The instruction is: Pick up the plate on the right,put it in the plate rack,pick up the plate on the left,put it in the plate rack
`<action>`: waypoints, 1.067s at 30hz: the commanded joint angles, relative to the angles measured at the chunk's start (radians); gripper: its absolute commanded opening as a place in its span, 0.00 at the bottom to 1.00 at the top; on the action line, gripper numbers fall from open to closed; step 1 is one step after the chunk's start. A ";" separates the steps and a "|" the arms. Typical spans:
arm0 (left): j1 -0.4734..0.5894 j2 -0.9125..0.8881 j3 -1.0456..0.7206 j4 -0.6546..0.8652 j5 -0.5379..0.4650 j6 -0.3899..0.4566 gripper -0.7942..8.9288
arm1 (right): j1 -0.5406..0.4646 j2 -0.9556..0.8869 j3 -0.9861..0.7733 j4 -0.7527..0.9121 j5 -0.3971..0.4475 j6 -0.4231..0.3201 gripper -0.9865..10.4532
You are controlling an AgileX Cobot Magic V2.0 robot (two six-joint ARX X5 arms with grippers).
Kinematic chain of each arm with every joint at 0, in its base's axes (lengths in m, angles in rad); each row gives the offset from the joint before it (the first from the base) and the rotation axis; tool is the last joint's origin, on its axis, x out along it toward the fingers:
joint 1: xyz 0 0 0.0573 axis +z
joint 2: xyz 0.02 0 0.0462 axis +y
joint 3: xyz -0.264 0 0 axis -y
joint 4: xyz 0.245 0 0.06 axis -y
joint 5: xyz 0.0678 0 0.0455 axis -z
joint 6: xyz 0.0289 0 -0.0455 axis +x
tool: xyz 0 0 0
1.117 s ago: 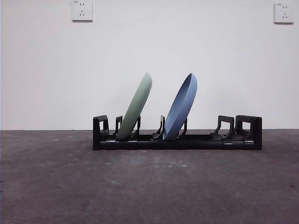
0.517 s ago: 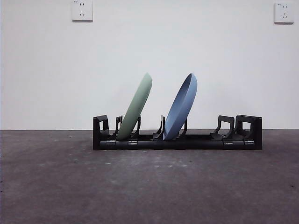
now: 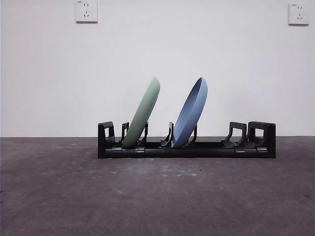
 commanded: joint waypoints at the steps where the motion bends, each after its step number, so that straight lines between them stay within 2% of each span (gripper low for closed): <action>1: 0.002 0.000 -0.010 0.008 0.000 -0.007 0.08 | -0.040 -0.089 -0.011 0.055 -0.012 0.000 0.09; 5: 0.002 0.000 -0.010 0.008 0.000 -0.007 0.08 | -0.194 -0.288 -0.140 0.152 -0.014 0.010 0.09; 8: 0.002 0.000 -0.010 0.008 0.000 -0.006 0.08 | -0.308 -0.495 -0.399 0.324 -0.008 0.010 0.09; 10: 0.002 0.000 -0.010 0.008 0.000 -0.006 0.08 | -0.341 -0.610 -0.561 0.446 0.014 0.008 0.09; 14: 0.002 0.000 -0.010 0.008 0.000 -0.007 0.08 | -0.371 -0.773 -0.826 0.638 0.024 0.011 0.09; 17: 0.002 0.000 -0.010 0.008 0.000 -0.006 0.08 | -0.378 -0.867 -0.989 0.721 0.024 0.013 0.09; 26: 0.002 0.000 -0.010 0.008 0.000 -0.006 0.08 | -0.378 -1.062 -1.348 0.808 0.024 0.013 0.09; 32: 0.002 0.000 -0.010 0.008 0.000 -0.006 0.08 | -0.378 -1.165 -1.483 0.808 0.024 0.014 0.09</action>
